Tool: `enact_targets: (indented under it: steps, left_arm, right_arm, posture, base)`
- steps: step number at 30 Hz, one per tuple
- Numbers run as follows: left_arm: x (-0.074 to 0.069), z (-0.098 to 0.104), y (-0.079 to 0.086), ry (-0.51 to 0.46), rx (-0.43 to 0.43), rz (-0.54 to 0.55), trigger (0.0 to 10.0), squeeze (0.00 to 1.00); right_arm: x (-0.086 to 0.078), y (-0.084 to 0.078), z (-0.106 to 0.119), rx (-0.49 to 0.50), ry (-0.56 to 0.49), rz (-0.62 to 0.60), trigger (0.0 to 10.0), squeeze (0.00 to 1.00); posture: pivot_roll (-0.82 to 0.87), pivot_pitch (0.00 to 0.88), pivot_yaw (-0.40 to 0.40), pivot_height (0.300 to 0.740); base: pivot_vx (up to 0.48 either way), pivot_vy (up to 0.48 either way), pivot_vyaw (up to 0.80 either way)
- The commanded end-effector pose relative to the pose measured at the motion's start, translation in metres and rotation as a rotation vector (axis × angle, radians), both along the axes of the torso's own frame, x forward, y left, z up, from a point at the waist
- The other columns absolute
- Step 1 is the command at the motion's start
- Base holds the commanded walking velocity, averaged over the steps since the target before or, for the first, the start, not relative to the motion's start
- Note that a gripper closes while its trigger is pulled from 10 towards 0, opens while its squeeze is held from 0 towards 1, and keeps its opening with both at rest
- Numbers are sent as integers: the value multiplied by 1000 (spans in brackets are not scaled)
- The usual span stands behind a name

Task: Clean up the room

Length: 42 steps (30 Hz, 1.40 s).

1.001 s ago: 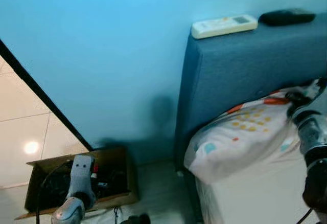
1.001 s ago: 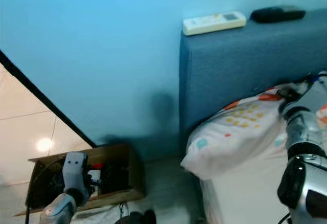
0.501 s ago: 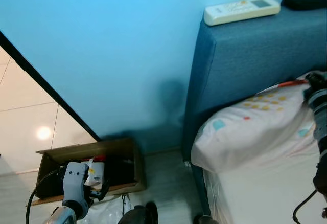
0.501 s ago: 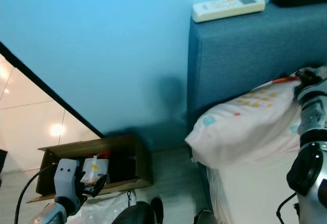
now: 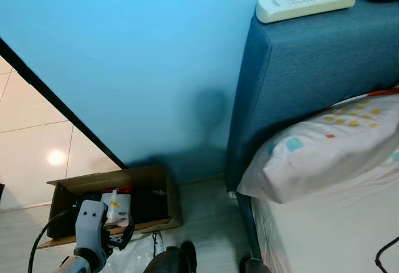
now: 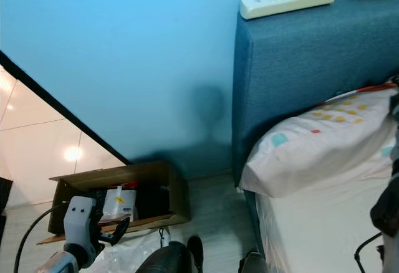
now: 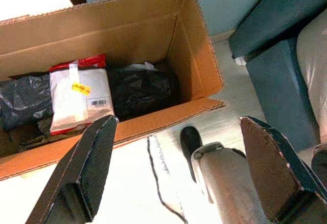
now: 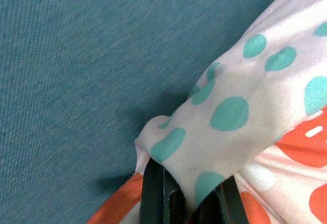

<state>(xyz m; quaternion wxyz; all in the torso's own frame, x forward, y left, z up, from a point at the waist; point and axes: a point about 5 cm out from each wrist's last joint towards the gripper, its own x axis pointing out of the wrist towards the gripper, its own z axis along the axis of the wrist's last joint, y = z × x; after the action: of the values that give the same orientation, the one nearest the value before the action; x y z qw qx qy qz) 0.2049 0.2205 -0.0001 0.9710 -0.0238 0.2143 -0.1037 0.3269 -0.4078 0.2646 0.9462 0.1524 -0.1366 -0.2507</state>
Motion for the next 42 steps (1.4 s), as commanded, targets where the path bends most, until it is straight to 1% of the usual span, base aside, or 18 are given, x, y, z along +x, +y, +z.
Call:
enact_targets:
  steps: [1,3,7,10,13,14,15,16,20,23,24,28,32,35,36,38,40,42]
  left_arm:
    - [-10,-6,6,47,13,8,10000,0]
    - [-11,-5,5,51,12,7,10000,0]
    - [-12,-5,2,58,9,3,10000,0]
    - [-12,-5,2,59,9,4,10000,0]
    - [-15,-4,2,63,11,0,10000,0]
    - [-15,-4,2,63,11,0,10000,0]
    - [-16,-4,3,65,13,1,10000,0]
    - [-16,-4,3,65,13,1,10000,0]
    - [-17,-3,6,69,16,6,10000,0]
    - [-17,-3,6,70,15,7,10000,0]
    - [-17,-3,5,71,14,7,10000,0]
    - [-16,-3,3,73,11,5,10000,0]
    - [-14,-3,2,75,7,5,10000,0]
    - [-11,-3,0,71,4,5,10000,0]
    - [-11,-3,0,71,4,5,10000,0]
    - [-9,-4,0,72,3,4,10000,0]
    - [-9,-4,0,72,3,4,10000,0]
    - [-6,-4,-1,69,1,6,10000,0]
  right_arm:
    - [-12,-12,23,-55,-97,-51,10000,0]
    - [-14,-15,19,-59,-77,-59,10000,0]
    - [-20,-20,0,-64,-6,-95,10000,0]
    - [-21,-21,-1,-60,-3,-99,10000,0]
    - [-27,-25,-15,-59,61,-149,10000,0]
    - [-27,-25,-15,-59,61,-149,10000,0]
    - [-31,-28,-24,-57,99,-175,10000,0]
    - [-31,-28,-24,-57,99,-175,10000,0]
    - [-38,-32,-39,-59,165,-210,10000,0]
    - [-39,-32,-41,-63,174,-212,10000,0]
    - [-40,-33,-43,-66,184,-218,10000,75]
    - [-44,-36,-49,-71,227,-250,10000,63]
    - [-55,-40,-71,-94,386,-329,10000,43]
    - [-63,-41,-89,-86,493,-359,10000,51]
    - [-63,-41,-89,-86,493,-359,10000,51]
    - [-65,-40,-98,-82,542,-367,10000,51]
    - [-65,-40,-98,-82,542,-367,10000,51]
    - [-73,-39,-116,-49,634,-380,10000,51]
  posture:
    - [185,324,99,740]
    - [185,324,100,740]
    - [188,326,99,740]
    - [188,326,99,740]
    - [194,328,103,740]
    - [194,328,103,740]
    - [203,332,106,740]
    - [203,332,106,740]
    - [203,332,108,740]
    - [202,331,109,740]
    - [202,330,108,740]
    - [198,325,109,740]
    - [191,317,107,740]
    - [186,308,107,740]
    - [186,308,107,740]
    - [183,303,105,740]
    - [183,303,105,740]
    - [178,290,101,740]
  base:
    - [0,0,0]
    - [0,0,0]
    - [0,0,0]
    - [0,0,0]
    - [0,0,0]
    - [0,0,0]
    - [0,0,0]
    - [0,0,0]
    - [0,0,0]
    - [0,0,0]
    - [0,0,0]
    - [0,0,0]
    - [0,0,0]
    - [0,0,0]
    - [0,0,0]
    - [0,0,0]
    - [0,0,0]
    - [0,0,0]
